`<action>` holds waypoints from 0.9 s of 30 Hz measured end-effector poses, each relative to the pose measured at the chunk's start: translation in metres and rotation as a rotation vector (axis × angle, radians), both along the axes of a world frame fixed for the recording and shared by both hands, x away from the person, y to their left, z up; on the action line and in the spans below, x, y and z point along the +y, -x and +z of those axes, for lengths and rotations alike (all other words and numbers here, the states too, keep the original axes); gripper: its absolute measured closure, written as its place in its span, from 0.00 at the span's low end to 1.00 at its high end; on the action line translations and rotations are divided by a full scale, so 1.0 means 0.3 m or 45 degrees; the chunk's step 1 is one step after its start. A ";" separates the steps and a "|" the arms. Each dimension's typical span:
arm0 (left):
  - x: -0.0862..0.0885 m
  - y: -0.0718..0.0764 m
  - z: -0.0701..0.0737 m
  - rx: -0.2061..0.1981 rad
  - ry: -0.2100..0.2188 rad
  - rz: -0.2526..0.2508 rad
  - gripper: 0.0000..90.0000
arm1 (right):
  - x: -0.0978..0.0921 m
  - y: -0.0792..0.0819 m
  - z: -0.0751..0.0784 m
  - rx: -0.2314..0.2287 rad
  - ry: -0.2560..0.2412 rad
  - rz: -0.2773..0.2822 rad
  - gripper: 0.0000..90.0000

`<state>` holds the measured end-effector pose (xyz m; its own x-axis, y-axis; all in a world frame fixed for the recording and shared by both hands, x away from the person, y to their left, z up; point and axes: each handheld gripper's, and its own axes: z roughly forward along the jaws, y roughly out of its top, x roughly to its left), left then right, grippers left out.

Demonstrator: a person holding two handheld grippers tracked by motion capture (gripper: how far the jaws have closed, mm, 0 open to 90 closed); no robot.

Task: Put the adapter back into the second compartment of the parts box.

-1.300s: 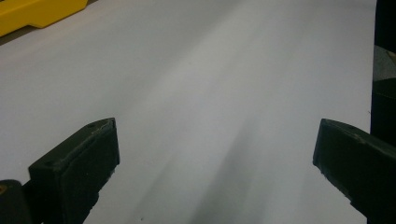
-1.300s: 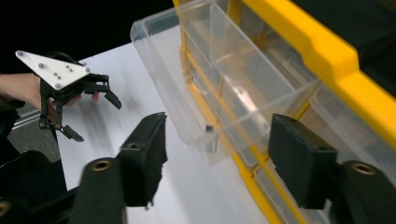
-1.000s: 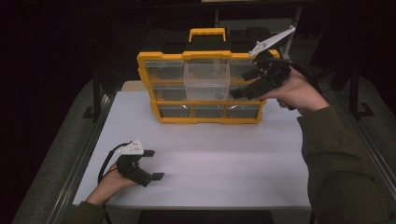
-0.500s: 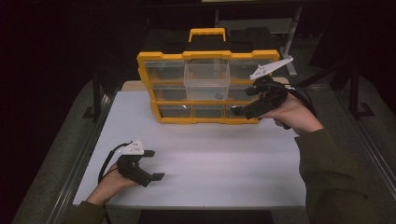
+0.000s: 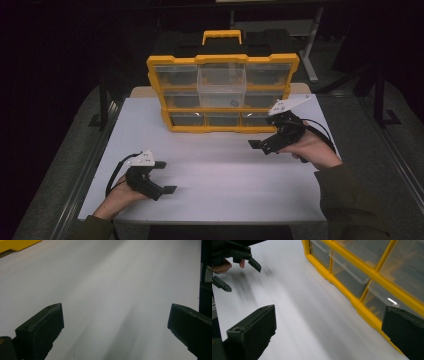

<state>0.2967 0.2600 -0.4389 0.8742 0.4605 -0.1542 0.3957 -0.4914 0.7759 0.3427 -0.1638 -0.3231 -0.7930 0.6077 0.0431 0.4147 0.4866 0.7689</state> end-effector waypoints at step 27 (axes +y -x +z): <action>0.006 0.006 0.000 -0.007 -0.003 -0.006 0.00 | -0.042 0.108 -0.275 0.003 -0.037 -0.120 0.00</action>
<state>0.2950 0.2617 -0.4389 0.8771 0.4568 -0.1484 0.3892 -0.4949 0.7770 0.3101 -0.1764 -0.4054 -0.7322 0.6781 0.0633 0.4593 0.4229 0.7812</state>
